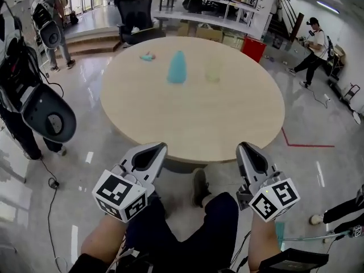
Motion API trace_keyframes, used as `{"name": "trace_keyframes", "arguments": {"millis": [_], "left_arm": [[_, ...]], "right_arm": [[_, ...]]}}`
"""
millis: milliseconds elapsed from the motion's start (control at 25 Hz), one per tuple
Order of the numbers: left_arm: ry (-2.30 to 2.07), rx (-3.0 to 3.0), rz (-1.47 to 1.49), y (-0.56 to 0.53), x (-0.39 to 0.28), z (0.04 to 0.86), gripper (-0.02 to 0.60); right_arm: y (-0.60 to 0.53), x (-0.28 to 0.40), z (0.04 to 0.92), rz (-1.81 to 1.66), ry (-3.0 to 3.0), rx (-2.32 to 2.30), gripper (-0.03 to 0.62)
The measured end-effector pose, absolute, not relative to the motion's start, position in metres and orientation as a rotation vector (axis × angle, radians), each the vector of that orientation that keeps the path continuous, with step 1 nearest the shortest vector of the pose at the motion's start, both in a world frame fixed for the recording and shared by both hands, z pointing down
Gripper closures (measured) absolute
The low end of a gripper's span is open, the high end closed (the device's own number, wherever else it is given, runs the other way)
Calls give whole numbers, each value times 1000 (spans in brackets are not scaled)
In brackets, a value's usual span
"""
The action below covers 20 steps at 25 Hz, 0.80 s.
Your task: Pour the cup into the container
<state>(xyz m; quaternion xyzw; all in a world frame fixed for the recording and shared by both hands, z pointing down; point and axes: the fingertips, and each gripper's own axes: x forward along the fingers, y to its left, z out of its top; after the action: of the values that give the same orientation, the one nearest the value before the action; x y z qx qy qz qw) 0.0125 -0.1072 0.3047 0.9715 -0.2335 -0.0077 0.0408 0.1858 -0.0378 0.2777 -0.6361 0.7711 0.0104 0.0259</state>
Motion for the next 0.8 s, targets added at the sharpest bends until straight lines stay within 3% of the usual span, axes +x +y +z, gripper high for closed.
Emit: {"name": "trace_keyframes", "arguments": {"millis": [320,640,800], "left_arm": [[-725,2940,-18,-192,68,281,583],[-810,2945,4,-284,82,275,583],[-757,2971,59,-324,105,285,582]], "right_arm": [[-134,258,265,-24,2357,-2014,566],[-256,291,266,-98,2443,-1999,408],[-304,322,283,-175,2403,-2010,376]]}}
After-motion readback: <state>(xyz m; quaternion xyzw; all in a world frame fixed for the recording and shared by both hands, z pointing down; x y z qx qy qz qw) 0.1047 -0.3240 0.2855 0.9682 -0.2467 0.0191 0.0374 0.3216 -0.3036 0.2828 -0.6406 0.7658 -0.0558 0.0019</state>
